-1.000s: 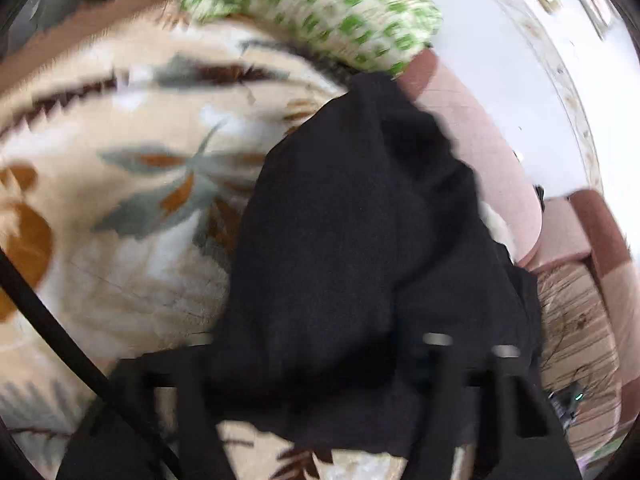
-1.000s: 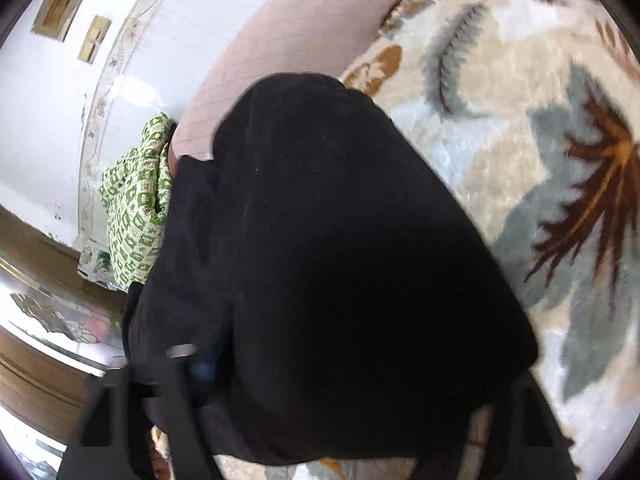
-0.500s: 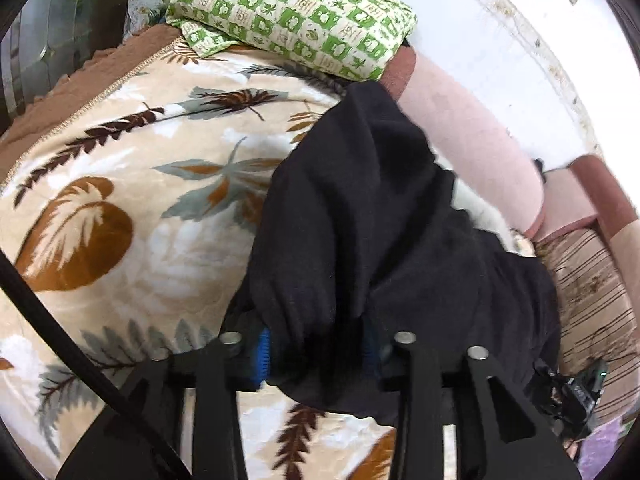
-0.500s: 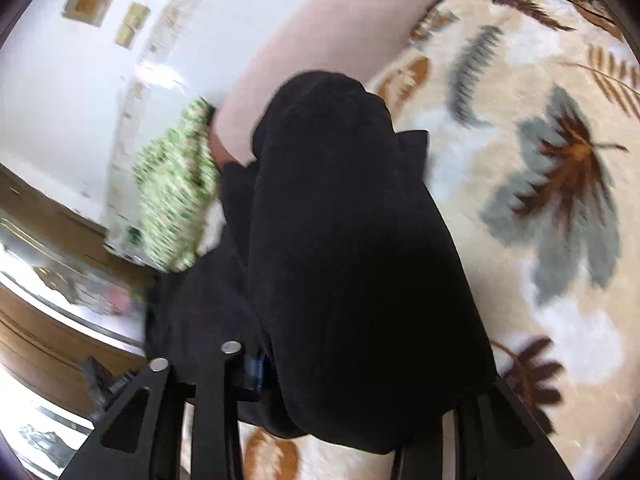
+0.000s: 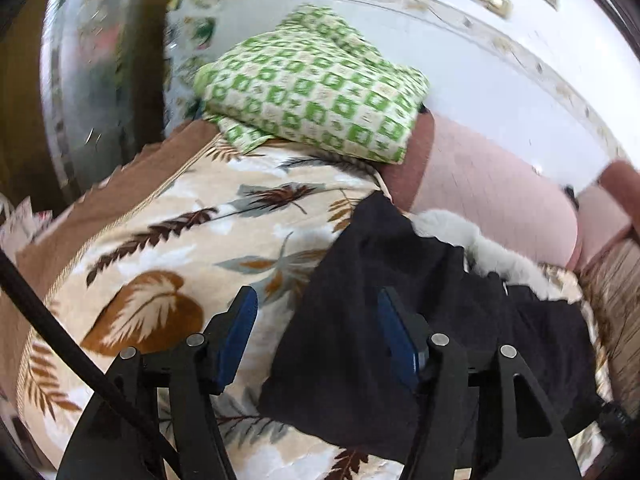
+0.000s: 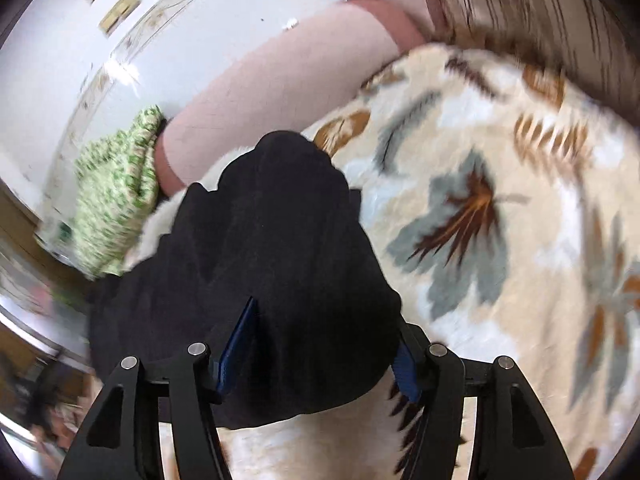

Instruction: Fold large clothes

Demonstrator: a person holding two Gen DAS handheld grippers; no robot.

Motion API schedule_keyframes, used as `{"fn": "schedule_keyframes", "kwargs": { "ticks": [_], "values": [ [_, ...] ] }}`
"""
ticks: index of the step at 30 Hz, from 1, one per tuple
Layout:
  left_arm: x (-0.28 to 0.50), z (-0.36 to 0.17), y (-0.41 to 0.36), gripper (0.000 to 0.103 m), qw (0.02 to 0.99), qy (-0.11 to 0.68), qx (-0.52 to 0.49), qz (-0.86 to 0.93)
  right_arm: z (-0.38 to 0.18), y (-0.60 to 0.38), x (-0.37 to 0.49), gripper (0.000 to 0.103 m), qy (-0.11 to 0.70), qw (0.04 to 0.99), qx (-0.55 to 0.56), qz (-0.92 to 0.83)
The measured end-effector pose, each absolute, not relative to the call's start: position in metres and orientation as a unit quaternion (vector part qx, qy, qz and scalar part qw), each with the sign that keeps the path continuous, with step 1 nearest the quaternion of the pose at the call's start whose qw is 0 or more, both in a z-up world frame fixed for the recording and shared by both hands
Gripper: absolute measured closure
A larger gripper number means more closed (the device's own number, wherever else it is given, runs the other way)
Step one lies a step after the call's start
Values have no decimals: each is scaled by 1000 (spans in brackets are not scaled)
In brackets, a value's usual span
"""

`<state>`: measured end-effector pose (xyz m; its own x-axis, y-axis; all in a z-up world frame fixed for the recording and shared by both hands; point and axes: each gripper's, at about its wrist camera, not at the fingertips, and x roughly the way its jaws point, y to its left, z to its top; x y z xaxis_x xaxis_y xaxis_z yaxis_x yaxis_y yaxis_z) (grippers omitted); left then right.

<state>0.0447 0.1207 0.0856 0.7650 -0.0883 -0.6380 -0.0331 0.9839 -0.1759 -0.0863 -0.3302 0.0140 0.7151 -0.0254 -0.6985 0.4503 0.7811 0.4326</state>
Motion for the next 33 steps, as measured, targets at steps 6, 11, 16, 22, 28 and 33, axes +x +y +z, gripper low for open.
{"fn": "schedule_keyframes", "kwargs": {
  "ticks": [6,11,16,22,28,33],
  "values": [
    [80,79,96,35,923,373,-84,-48,51,-313,-111,29,297,883,191,-310],
    [134,64,78,34,905,411,-82,-76,60,-290,-51,29,322,917,216,-97],
    [188,21,71,19,883,464,-62,-42,26,-272,62,36,376,912,160,-22],
    [207,-16,93,8,872,472,-126,-31,-17,-283,139,18,417,897,131,-60],
    [212,-35,115,4,848,482,-213,-55,-35,-281,161,8,416,896,138,-77],
    [161,28,116,5,902,416,-114,9,-1,-273,138,8,406,901,119,-100]
  ]
}}
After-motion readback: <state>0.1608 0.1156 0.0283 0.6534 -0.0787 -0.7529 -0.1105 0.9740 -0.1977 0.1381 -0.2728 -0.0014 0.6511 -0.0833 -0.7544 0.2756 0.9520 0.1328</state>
